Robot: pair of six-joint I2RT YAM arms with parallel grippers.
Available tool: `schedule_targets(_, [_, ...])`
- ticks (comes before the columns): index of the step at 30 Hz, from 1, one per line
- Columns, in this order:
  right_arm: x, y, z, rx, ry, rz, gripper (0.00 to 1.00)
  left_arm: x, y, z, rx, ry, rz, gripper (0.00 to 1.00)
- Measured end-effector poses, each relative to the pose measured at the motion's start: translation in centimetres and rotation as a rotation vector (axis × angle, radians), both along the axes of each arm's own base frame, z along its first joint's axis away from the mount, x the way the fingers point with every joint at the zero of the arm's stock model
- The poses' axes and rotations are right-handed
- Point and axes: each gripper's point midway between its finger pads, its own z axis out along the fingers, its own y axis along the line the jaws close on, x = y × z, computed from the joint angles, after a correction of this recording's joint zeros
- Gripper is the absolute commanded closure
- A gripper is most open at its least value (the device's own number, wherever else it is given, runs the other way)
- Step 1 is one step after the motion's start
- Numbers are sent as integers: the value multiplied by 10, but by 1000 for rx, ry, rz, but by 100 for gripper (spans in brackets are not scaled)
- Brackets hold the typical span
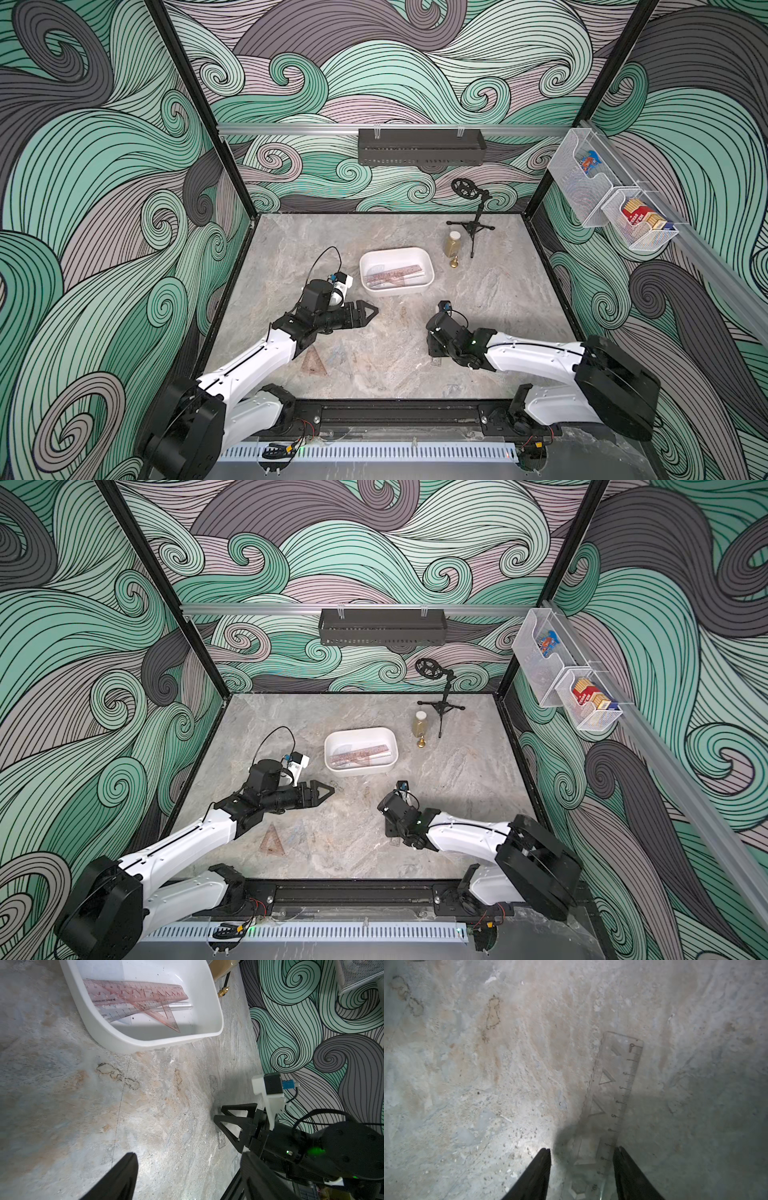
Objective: Put the scattered rulers into the storage box
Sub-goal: Move the ruler to the center of the board.
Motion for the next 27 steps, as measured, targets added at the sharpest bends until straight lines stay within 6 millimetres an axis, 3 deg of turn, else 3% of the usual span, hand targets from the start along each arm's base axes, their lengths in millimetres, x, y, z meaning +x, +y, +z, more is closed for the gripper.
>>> schedule_targets(6, [6, 29, 0, -14, -10, 63, 51, 1, 4, 1, -1, 0, 11, 19])
schedule_targets(14, [12, 86, 1, 16, -8, 158, 51, 3, 7, 2, -2, 0, 24, 19])
schedule_targets(17, [11, 97, 3, 36, 9, 187, 50, 4, 7, 2, -2, 0, 26, 19])
schedule_targets(22, [4, 93, 15, 90, 48, 222, 46, 3, 7, 2, -6, 4, 23, 19])
schedule_targets(27, [1, 68, 40, 201, 38, 231, 43, 1, 6, 1, -15, 12, 9, 19])
